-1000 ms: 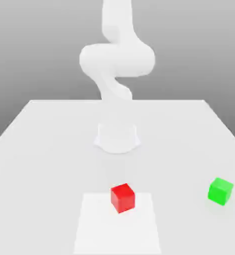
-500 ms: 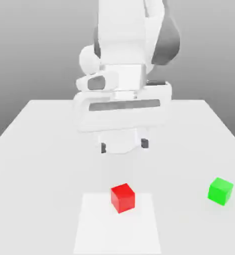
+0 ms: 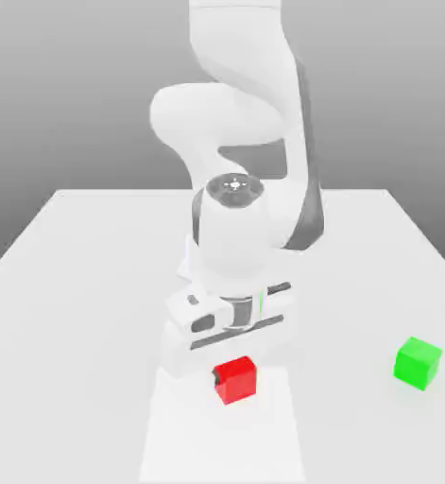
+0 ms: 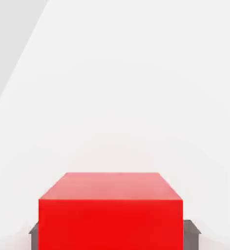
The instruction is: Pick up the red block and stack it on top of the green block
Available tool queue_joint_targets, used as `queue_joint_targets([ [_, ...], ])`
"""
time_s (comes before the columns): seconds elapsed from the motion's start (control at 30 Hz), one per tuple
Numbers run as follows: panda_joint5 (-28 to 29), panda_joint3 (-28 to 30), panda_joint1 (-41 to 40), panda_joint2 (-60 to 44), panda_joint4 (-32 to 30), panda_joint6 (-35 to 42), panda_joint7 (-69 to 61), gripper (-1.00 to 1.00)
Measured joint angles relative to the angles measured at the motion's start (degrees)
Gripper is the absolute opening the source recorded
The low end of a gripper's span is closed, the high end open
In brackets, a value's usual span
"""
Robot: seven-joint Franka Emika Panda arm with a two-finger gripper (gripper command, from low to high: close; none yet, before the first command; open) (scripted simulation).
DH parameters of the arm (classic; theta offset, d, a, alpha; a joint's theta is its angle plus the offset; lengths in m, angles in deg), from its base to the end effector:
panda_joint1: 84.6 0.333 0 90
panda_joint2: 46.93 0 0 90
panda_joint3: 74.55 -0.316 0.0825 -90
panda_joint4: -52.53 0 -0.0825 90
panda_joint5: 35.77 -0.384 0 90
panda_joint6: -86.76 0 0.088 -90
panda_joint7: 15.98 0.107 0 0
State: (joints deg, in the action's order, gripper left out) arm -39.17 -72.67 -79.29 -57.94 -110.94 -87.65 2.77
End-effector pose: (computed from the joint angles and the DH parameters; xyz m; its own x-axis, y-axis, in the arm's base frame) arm 0.3479 0.0153 0.1461 0.9474 -0.3201 -0.0007 -0.3201 -0.9474 0.0008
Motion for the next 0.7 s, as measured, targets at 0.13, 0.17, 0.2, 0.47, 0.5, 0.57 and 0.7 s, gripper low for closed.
queue_joint_targets([
  [0.13, 1.0, 0.8, 0.5, 3.1, -0.4, 2.6, 0.7, -1.0],
  [0.17, 1.7, 1.0, 0.5, 5.0, -0.7, 4.2, 1.2, -1.0],
  [0.2, 2.4, 1.1, 0.5, 6.9, -1.0, 5.9, 1.7, -1.0],
  [0.47, 4.4, -3.7, 8.3, 14.2, 1.8, 15.9, 8.2, -1.0],
  [0.5, 4.5, -4.7, 10.3, 13.9, 2.7, 16.6, 9.5, -1.0],
  [0.57, 4.4, -6.7, 14.3, 13.4, 4.7, 18.1, 12.0, -1.0],
  [0.7, 4.0, -10.4, 22.5, 12.2, 8.7, 20.9, 16.8, -1.0],
])
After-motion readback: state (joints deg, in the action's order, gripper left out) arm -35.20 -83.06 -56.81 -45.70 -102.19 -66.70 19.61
